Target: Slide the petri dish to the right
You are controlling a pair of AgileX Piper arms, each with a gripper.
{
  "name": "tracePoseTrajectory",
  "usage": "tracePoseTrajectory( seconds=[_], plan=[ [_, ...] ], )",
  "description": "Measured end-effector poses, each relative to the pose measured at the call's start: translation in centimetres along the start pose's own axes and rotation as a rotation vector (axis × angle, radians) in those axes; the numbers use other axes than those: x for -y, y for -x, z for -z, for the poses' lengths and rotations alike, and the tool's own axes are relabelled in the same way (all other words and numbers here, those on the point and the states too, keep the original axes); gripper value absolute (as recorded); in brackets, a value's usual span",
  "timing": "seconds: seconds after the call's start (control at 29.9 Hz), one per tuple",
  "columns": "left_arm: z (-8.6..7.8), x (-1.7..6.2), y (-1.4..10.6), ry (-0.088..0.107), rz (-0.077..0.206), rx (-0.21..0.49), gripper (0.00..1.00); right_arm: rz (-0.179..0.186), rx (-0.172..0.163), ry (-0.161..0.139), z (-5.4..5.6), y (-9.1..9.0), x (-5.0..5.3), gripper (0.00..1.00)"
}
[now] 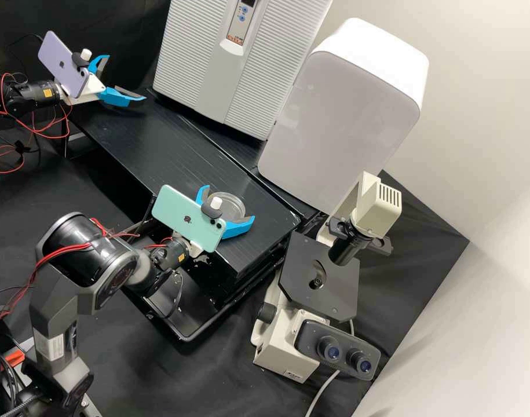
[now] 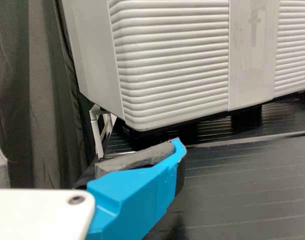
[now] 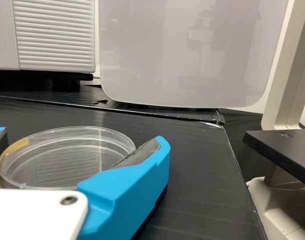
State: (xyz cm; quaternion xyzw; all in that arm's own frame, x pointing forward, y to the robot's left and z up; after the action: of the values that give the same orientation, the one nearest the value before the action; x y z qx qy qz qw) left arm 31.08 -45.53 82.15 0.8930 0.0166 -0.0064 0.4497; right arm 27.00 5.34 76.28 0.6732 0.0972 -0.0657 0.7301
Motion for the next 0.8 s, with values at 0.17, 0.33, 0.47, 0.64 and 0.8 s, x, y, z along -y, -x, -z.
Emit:
tracePoseTrajectory(
  seconds=[0.17, 0.33, 0.47, 0.64, 0.8],
  plan=[
    [0.0, 0.0, 0.0, 0.0, 0.0, 0.0, 1.0, 0.0, 0.0, 0.0, 0.0, 0.0, 0.0, 0.0],
    [0.0, 0.0, 0.0, 0.0, 0.0, 0.0, 1.0, -0.001, -0.003, 0.001, 0.1, 0.1, 0.0, 0.0],
    [0.0, 0.0, 0.0, 0.0, 0.0, 0.0, 1.0, 0.004, 0.002, 0.001, -0.1, 0.9, 0.1, 0.0],
    [0.0, 0.0, 0.0, 0.0, 0.0, 0.0, 1.0, 0.003, 0.002, 0.001, -0.2, 2.1, 0.1, 0.0],
    [0.0, 0.0, 0.0, 0.0, 0.0, 0.0, 1.0, -0.007, 0.012, 0.002, -0.6, 3.1, 0.0, 0.0]
  ],
)
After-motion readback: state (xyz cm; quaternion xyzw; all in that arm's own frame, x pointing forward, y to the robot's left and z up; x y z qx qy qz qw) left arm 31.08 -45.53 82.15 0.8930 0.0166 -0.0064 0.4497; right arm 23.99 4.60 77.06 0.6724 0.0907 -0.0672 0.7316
